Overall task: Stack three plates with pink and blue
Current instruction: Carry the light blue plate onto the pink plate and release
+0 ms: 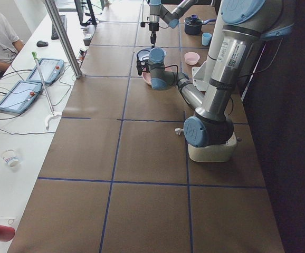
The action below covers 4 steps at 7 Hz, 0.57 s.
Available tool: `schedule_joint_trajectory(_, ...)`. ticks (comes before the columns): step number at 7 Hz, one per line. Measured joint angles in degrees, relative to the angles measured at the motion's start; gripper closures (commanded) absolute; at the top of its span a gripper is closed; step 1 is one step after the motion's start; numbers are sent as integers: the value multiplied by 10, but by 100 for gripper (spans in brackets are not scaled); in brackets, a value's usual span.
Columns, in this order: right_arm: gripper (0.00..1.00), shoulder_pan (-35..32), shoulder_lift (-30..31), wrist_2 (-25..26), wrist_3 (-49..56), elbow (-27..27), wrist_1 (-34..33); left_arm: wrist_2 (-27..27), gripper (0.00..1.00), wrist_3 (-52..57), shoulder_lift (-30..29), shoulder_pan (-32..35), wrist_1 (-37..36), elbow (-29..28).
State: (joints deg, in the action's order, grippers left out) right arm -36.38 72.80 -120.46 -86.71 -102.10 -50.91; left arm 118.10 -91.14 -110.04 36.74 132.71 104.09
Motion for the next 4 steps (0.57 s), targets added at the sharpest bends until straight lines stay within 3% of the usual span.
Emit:
schedule_joint_trajectory(2, 100, 81, -47, 96, -14, -15, -84, 0, 0, 0, 0, 0, 0, 1)
schedule_joint_trajectory(4, 99, 105, -56, 123, -15, -16, -103, 0, 0, 0, -1, 0, 0, 0)
